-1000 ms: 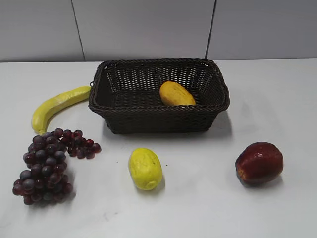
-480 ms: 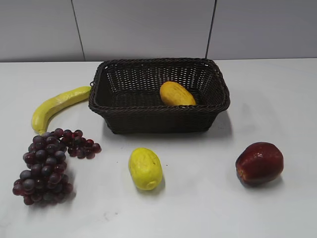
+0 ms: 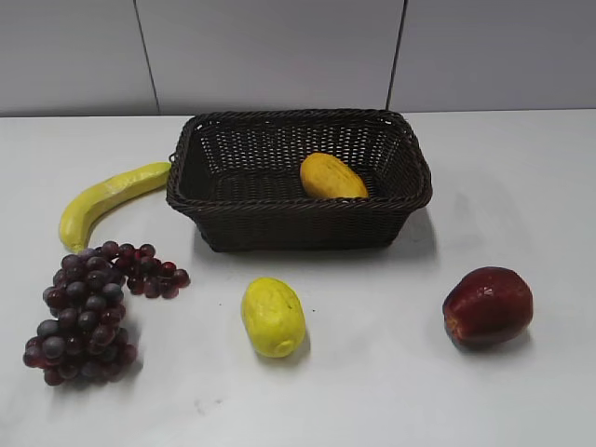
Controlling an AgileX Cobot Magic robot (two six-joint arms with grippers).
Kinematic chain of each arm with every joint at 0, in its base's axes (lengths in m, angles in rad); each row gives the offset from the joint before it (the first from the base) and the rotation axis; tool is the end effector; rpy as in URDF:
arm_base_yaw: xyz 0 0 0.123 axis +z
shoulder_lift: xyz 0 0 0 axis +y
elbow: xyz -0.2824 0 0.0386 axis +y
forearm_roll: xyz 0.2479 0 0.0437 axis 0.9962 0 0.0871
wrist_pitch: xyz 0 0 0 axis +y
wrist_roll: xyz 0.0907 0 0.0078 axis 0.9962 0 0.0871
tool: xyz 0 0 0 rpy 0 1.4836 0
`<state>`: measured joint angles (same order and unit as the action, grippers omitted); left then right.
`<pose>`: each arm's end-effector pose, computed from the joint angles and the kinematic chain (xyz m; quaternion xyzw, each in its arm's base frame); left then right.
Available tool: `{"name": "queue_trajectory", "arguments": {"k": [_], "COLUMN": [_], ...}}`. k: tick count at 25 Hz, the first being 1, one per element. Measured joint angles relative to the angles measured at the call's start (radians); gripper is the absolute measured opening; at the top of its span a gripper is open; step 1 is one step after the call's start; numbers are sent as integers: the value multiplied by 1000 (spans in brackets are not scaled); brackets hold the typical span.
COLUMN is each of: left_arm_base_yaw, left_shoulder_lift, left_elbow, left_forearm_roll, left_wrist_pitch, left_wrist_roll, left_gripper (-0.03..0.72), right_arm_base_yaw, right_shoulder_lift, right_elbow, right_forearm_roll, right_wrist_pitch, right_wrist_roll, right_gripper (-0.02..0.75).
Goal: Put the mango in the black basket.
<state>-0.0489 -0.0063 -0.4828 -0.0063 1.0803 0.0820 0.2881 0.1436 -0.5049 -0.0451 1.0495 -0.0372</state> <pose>-0.0047 -0.0003 0.2708 0.0565 0.8592 0.0053 0.5084 0.0177 0.0015 0.2786 -0.1440 0.8727 0.0359 0.4652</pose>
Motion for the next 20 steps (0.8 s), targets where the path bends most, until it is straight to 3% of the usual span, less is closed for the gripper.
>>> {"name": "queue_trajectory", "arguments": {"k": [9, 20], "left_arm_base_yaw": [0, 0], "left_shoulder_lift": [0, 0], "left_elbow": [0, 0], "left_forearm_roll": [0, 0], "left_wrist_pitch": [0, 0], "left_wrist_roll": [0, 0], "left_gripper": [231, 231], "right_arm_base_yaw": [-189, -195], "right_shoulder_lift": [-148, -148], "right_elbow": [0, 1], "right_forearm_roll": [-1, -3], "right_wrist_pitch": [-2, -2], "right_wrist_roll": [0, 0], "right_gripper": [591, 591]}}
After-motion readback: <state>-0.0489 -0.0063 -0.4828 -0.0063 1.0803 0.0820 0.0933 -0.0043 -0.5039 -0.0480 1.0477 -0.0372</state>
